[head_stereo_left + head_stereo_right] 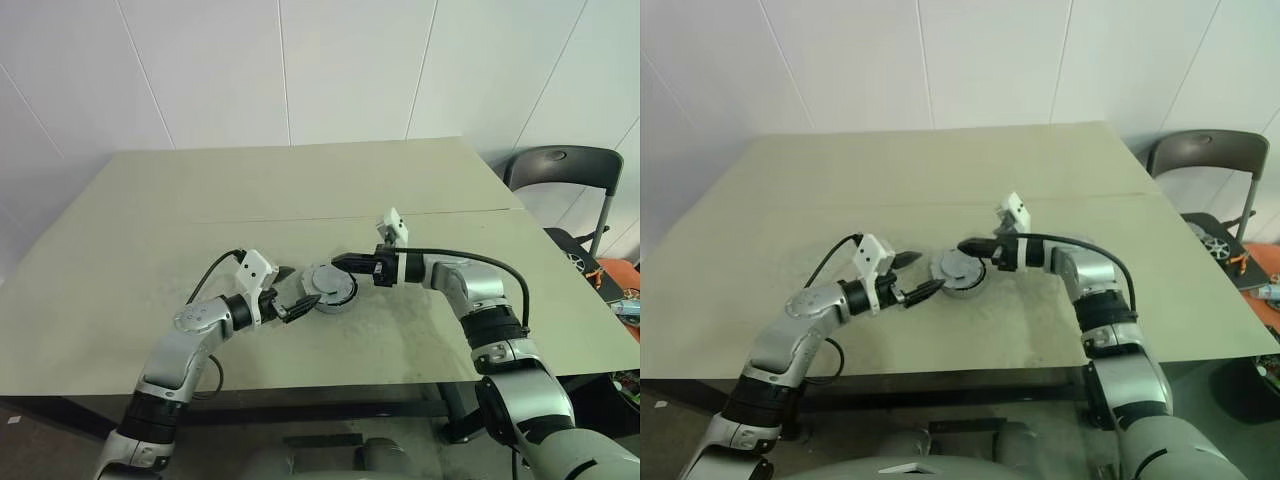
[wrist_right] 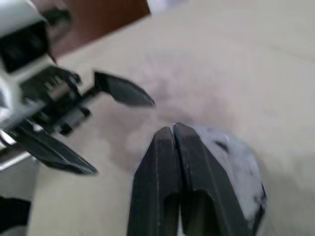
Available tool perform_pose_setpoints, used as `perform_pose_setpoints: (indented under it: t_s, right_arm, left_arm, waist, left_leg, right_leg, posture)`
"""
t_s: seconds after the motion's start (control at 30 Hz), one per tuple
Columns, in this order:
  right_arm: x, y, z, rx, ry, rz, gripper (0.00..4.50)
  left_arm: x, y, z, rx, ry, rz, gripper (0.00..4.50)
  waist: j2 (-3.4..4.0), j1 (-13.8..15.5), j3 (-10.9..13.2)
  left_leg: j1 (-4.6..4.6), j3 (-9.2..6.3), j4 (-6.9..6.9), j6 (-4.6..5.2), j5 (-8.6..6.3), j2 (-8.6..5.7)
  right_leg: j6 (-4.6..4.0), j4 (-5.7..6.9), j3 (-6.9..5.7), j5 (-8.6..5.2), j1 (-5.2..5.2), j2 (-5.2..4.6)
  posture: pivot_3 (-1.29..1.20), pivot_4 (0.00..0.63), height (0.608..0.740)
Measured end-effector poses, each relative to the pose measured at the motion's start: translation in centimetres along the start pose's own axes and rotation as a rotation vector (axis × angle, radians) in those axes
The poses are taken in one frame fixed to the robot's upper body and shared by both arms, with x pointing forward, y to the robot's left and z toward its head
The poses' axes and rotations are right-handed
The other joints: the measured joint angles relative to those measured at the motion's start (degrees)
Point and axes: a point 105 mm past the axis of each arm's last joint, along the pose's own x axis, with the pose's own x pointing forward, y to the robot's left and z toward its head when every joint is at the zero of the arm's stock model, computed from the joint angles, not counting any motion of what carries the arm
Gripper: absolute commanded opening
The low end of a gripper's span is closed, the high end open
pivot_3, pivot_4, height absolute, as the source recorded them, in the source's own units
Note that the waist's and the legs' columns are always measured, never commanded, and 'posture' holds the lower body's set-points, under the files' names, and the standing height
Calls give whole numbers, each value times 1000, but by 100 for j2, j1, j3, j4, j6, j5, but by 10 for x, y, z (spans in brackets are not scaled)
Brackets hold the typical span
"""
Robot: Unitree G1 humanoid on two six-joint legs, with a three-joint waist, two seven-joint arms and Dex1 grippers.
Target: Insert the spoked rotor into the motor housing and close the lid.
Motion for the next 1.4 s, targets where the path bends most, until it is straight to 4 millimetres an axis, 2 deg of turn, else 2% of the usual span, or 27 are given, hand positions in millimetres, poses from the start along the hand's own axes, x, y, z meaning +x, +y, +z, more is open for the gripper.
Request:
perform_pose_setpoints:
  t_s: [0.1,0.33,0.37,0.73,1.07,1.17,1.27,1.4]
  right_arm:
    - [5,0,-2,-1,11,-11,2016]
    - [24,-10,-26,-61,126,-124,4410]
    - [26,-12,-29,-70,139,-137,4464]
    - [37,-10,-40,-225,240,-143,4464]
    - [31,-17,-38,-223,232,-158,4464]
    - [25,-18,-38,-218,235,-153,3881]
    - [24,-17,-39,-214,239,-141,3043]
    - [25,-17,-39,-225,244,-141,3046]
  left_arm:
    - [-4,4,1,0,-3,8,4500]
    - [-14,15,3,17,5,45,4500]
    - [-16,17,4,20,4,55,4500]
    - [-29,32,5,24,3,125,4500]
    - [-38,40,8,37,5,163,4500]
    - [-39,41,8,38,6,164,4500]
    - [-39,41,8,40,6,165,4500]
    - [-40,42,7,42,13,169,4500]
  waist:
    - [0,6,0]
    - [1,-1,0]
    - [1,1,0]
    - [1,-2,-1]
    - [1,9,-1]
    - [1,4,-1]
    - [1,4,-1]
    - [1,4,-1]
  left_leg:
    - [-3,2,0,0,0,0]
    - [-3,4,-5,-1,0,0]
    - [-3,3,-6,-1,0,0]
    - [15,4,-5,-1,0,1]
    - [17,3,-4,-1,0,1]
    - [16,4,-6,-1,0,1]
    - [16,3,-6,-1,0,1]
    - [16,4,-2,-1,0,1]
  right_leg:
    - [0,0,0,0,-3,0]
    - [0,0,1,0,-8,0]
    - [-1,1,1,0,-8,0]
    - [-1,2,2,0,7,2]
    - [-2,1,2,-1,11,1]
    - [-1,0,2,0,9,1]
    - [-2,1,2,-1,9,2]
    - [-3,1,2,-2,11,2]
  posture:
    - [0,0,740]
    - [0,0,740]
    - [0,0,740]
    - [0,0,740]
    - [0,0,740]
    - [0,0,740]
    - [0,0,740]
    - [0,0,740]
